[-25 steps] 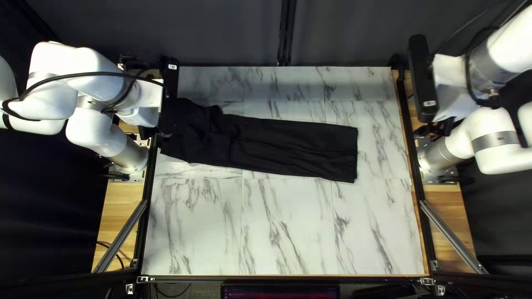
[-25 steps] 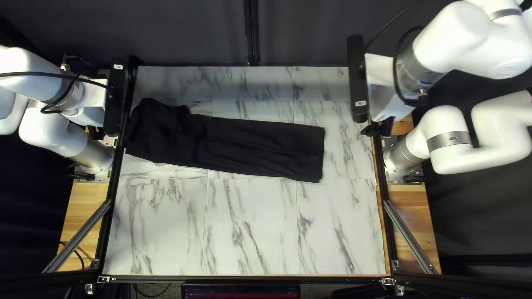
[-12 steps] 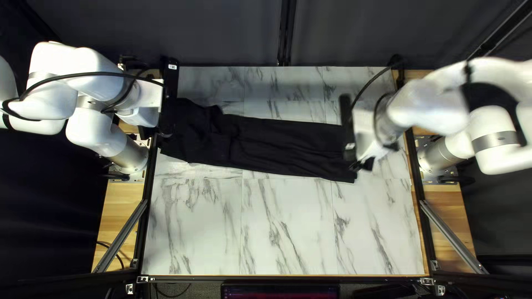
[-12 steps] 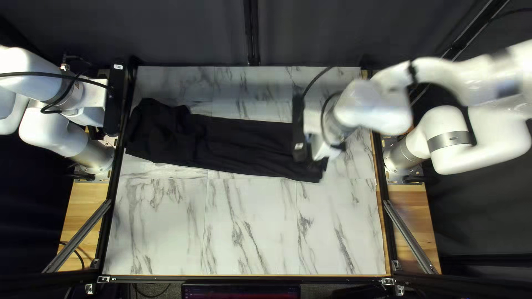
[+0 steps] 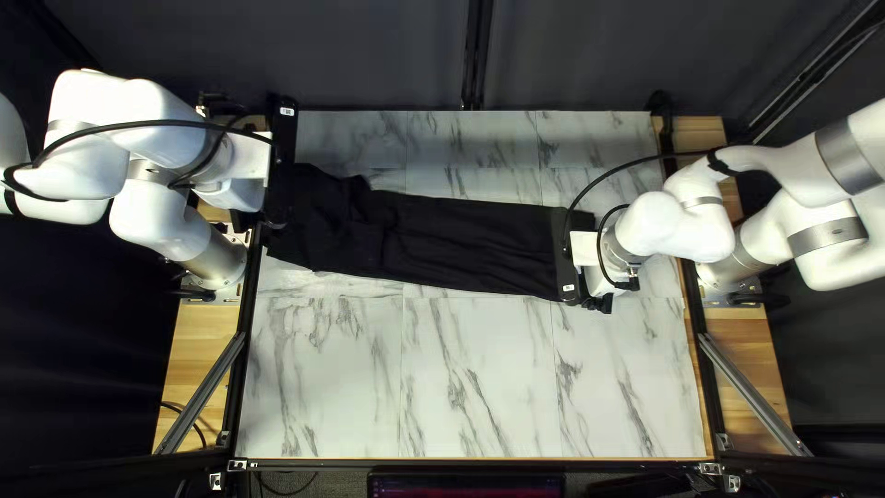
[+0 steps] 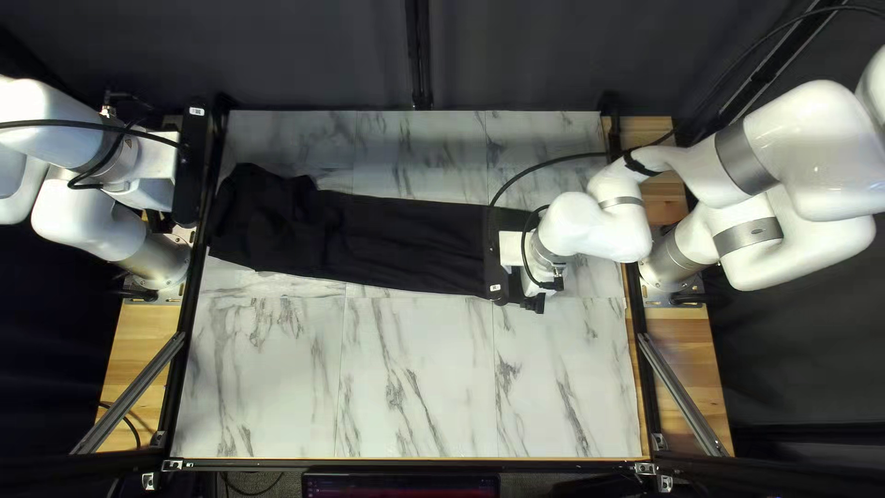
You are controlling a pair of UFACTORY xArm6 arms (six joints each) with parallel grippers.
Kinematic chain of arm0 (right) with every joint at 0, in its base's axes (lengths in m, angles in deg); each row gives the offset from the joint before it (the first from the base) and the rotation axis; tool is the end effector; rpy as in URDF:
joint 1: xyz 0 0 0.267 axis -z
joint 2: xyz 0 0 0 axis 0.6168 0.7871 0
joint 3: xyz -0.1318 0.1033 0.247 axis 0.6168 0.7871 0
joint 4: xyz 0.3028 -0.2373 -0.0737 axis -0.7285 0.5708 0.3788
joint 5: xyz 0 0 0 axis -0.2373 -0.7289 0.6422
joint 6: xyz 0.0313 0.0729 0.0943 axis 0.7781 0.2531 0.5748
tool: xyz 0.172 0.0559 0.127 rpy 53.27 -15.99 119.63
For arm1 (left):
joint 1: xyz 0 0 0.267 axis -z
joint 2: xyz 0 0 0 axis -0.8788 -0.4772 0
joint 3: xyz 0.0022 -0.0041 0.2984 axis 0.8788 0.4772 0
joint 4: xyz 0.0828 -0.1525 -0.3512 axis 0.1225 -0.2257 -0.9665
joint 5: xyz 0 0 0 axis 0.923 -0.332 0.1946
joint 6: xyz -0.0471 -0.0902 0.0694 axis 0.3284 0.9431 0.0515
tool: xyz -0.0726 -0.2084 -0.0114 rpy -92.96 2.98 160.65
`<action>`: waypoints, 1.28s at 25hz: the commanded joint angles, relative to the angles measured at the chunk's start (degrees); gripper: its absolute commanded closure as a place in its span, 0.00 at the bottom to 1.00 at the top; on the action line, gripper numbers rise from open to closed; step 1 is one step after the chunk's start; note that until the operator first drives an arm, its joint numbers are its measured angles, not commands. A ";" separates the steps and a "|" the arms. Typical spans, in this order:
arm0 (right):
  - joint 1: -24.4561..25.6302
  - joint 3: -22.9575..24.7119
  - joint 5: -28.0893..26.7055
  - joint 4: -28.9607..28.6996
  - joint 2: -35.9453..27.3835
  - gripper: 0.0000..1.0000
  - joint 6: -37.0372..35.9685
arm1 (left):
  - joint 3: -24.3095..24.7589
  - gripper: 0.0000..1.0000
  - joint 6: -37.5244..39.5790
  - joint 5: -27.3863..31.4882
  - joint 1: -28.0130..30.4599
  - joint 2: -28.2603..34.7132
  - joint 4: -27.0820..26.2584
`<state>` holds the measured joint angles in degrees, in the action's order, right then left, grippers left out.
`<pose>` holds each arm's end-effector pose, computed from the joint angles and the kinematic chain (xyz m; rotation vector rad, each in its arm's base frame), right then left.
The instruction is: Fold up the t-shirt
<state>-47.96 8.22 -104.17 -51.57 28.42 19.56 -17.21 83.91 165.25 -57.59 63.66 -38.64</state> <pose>0.3329 0.0676 -0.0344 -3.0668 -0.0596 -0.1271 0.2295 0.0425 0.2195 -2.9560 0.0357 -0.2119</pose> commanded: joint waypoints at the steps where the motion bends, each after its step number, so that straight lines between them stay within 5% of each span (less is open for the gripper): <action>1: 0.52 -0.56 -1.38 2.57 -0.95 0.38 1.93 | 0.00 0.00 0.00 0.00 0.00 0.00 0.00; 3: 0.76 -0.84 -3.39 4.73 -2.52 0.32 3.93 | 0.00 0.00 0.00 0.00 0.00 0.00 0.00; 7: 2.36 -2.42 -7.01 8.20 -1.94 0.38 6.46 | 0.00 0.00 0.00 0.00 0.00 0.00 0.00; 8: 2.73 -3.12 -7.49 8.98 -0.71 0.46 7.14 | 0.00 0.00 0.00 0.00 0.00 0.00 0.00; 10: 2.80 -3.95 -7.56 9.80 0.88 0.97 8.05 | 0.00 0.00 0.00 0.00 0.00 0.00 0.00; 11: 2.85 -4.71 -7.21 10.42 2.64 1.00 8.67 | 0.00 0.00 0.00 0.00 0.00 0.00 0.00; 20: 3.82 -7.15 -8.81 12.31 6.63 1.00 9.92 | 0.00 0.00 0.00 0.00 0.00 0.00 0.00; 32: -0.24 -13.50 -22.65 17.26 0.24 1.00 18.05 | 0.00 0.00 0.00 0.00 0.00 0.00 0.00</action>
<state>-47.77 -4.49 -124.59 -35.26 29.99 36.38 -17.21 83.91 165.25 -57.59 63.66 -38.64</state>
